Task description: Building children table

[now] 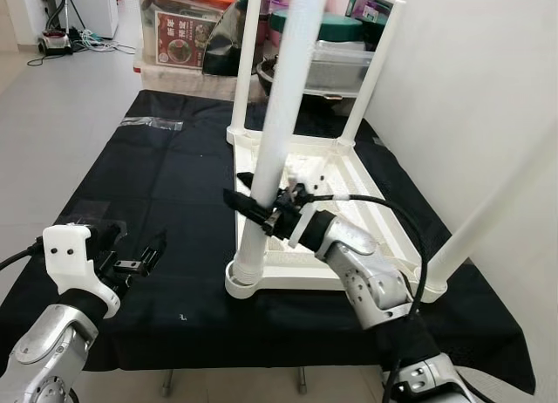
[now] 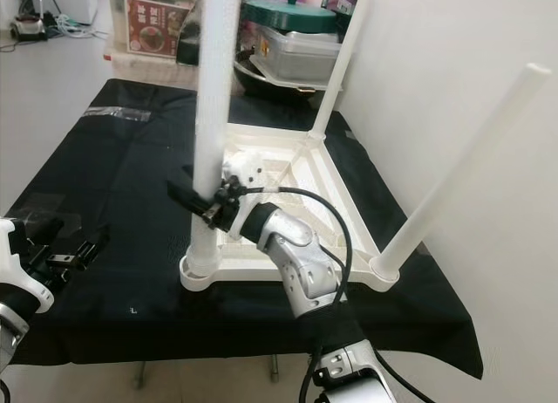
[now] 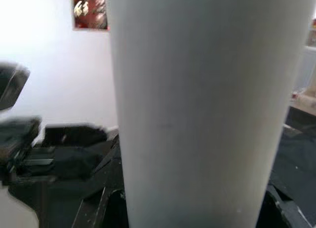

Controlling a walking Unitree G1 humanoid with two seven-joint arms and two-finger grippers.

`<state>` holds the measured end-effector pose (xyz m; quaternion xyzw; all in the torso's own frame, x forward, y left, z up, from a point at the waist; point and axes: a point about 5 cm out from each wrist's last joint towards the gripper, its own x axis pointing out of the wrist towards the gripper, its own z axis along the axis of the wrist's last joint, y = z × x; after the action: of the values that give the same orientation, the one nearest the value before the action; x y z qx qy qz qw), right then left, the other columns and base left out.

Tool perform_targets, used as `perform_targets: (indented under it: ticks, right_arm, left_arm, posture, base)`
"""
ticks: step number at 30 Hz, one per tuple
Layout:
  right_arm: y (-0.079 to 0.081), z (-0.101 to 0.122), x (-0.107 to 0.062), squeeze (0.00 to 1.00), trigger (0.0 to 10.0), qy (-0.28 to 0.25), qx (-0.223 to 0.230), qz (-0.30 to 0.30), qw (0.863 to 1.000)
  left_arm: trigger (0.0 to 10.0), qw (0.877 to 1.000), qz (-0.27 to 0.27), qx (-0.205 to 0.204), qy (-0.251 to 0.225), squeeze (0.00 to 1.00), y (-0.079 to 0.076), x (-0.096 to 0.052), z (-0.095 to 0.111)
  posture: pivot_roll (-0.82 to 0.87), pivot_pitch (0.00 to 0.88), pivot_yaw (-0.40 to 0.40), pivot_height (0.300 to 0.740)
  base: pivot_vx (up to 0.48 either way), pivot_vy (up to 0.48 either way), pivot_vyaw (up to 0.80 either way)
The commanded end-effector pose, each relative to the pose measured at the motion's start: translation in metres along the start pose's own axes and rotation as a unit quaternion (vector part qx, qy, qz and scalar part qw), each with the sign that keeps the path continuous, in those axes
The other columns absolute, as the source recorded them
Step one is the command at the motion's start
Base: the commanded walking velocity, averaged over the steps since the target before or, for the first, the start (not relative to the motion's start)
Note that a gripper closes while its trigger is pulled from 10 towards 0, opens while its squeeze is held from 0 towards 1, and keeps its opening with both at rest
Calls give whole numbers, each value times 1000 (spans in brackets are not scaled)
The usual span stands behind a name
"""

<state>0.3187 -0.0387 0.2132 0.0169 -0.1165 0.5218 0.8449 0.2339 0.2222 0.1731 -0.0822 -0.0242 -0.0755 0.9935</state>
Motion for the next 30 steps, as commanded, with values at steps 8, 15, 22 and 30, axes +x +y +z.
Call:
perform_targets:
  ticks: [8,15,22,30]
  right_arm:
    - [16,-14,4,0,0,25,-18,43,999]
    - [7,-22,-6,0,0,30,33,-6,999]
    - [2,-27,-14,0,0,35,65,-24,997]
    - [1,-32,-15,0,0,43,69,-15,997]
  left_arm:
    - [10000,1000,8,-6,-2,0,-4,-3,-2]
    - [10000,1000,20,-24,-1,0,-1,-3,-6]
    - [10000,999,22,-33,0,0,0,-1,-7]
    - [10000,999,28,-36,-1,0,1,2,-7]
  posture:
    - [195,0,-199,740]
    - [182,0,-190,740]
    - [178,0,-186,740]
    - [187,0,-192,740]
  base:
    - [0,0,0]
    - [0,0,0]
    - [0,0,0]
    - [0,0,0]
